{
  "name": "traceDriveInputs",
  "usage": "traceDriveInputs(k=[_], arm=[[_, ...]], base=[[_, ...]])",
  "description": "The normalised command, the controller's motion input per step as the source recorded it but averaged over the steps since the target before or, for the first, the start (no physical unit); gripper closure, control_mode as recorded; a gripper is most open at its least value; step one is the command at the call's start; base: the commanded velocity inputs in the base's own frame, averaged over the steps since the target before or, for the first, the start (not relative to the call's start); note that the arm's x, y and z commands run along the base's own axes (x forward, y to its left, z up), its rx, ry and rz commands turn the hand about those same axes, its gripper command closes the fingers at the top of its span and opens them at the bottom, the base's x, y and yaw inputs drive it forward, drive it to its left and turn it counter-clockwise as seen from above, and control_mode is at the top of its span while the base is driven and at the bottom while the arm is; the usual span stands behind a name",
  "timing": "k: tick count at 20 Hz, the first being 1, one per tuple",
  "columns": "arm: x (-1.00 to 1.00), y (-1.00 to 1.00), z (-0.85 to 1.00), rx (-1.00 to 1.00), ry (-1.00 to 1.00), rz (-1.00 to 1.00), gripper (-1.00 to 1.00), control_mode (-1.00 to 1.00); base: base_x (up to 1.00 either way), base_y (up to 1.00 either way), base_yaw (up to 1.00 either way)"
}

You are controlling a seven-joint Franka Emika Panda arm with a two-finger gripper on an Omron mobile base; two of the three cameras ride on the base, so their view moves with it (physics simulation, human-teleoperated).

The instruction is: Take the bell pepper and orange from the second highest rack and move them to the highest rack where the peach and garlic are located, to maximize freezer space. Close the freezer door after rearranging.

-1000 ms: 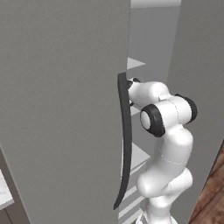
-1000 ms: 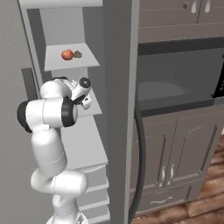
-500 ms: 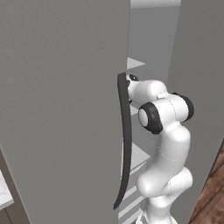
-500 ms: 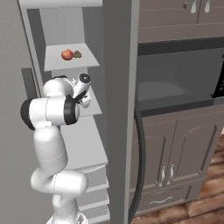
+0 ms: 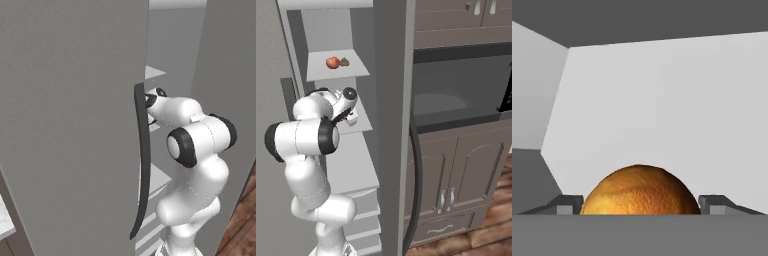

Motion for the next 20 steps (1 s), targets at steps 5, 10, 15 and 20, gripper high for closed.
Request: traceDriveInputs(k=[5,10,15,20], arm=[[-0.9,-0.5,0.07,0.1,-0.29,-0.11,1.0,-1.0],[-0.7,-0.56,0.45,0.04,-0.3,0.0,1.0,-1.0],[-0.69,-0.47,0.71,0.01,-0.21,0.0,1.0,-1.0],[-0.68,-0.31,0.79,0.04,-0.02,0.0,1.0,-1.0]], base=[[0.0,0.0,0.0],[0.0,0.0,0.0],[0.0,0.0,0.0],[0.0,0.0,0.0]])
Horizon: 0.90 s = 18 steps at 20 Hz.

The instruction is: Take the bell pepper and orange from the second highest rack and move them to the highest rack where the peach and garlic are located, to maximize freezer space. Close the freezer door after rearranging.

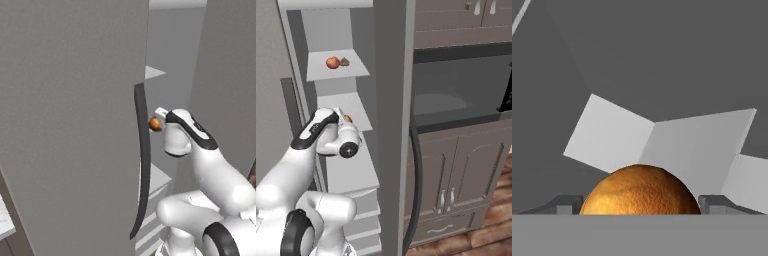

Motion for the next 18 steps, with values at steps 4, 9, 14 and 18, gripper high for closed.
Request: traceDriveInputs(k=[4,9,14,18], arm=[[-0.64,-0.19,0.8,0.0,0.0,0.0,1.0,-1.0],[-0.5,-0.17,0.92,0.0,0.17,0.0,1.0,-1.0],[-0.48,-0.19,0.92,0.02,0.35,0.03,1.0,-1.0],[-0.5,-0.19,0.86,0.05,0.52,0.08,1.0,-1.0]], base=[[0.0,0.0,0.0],[0.0,0.0,0.0],[0.0,0.0,0.0],[0.0,0.0,0.0]])
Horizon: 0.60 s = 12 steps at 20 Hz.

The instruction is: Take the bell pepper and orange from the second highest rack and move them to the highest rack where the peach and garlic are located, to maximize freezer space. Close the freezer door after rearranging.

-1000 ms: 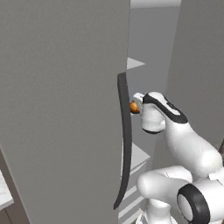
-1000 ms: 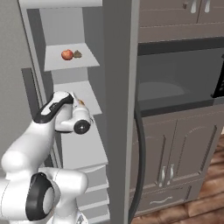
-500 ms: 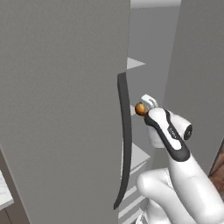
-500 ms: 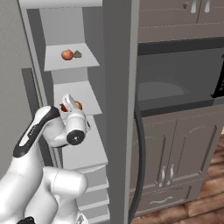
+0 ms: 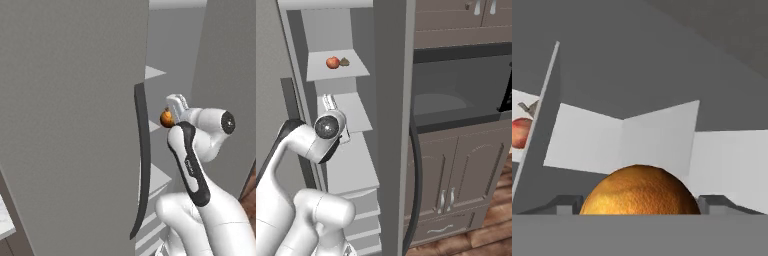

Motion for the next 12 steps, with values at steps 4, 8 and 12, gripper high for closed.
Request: traceDriveInputs(k=[4,8,12], arm=[[-0.49,-0.2,0.76,0.03,0.49,0.11,1.0,-1.0],[-0.33,-0.07,0.54,0.01,0.18,0.14,1.0,-1.0],[-0.03,0.0,0.46,-0.03,-0.12,0.22,1.0,-1.0]], base=[[0.0,0.0,0.0],[0.0,0.0,0.0],[0.0,0.0,0.0]])
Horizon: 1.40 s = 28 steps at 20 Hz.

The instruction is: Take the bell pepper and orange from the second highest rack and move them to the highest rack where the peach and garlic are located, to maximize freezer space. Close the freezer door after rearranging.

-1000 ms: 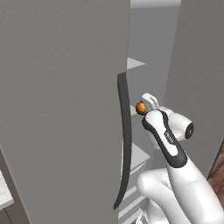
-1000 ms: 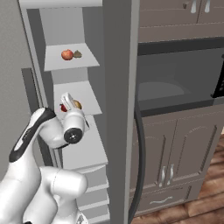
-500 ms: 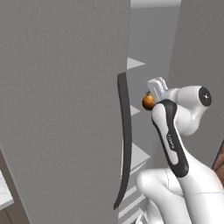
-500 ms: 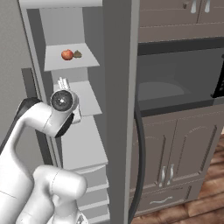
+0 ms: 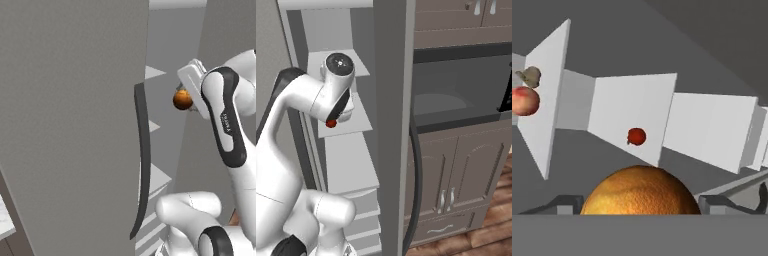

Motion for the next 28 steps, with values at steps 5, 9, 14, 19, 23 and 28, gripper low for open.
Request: traceDriveInputs(k=[5,9,14,19,23,28], arm=[[0.01,0.04,0.32,0.0,-0.33,0.11,1.0,-1.0],[0.17,0.01,0.2,0.0,-0.2,0.01,1.0,-1.0],[0.52,0.02,0.11,0.0,0.0,-0.01,1.0,-1.0],[0.76,0.04,0.08,0.0,0.0,-0.06,1.0,-1.0],[0.79,0.0,0.1,0.0,0.01,-0.04,1.0,-1.0],[0.81,0.04,0.01,0.0,0.0,-0.06,1.0,-1.0]], base=[[0.0,0.0,0.0],[0.0,0.0,0.0],[0.0,0.0,0.0],[0.0,0.0,0.0],[0.0,0.0,0.0],[0.0,0.0,0.0]])
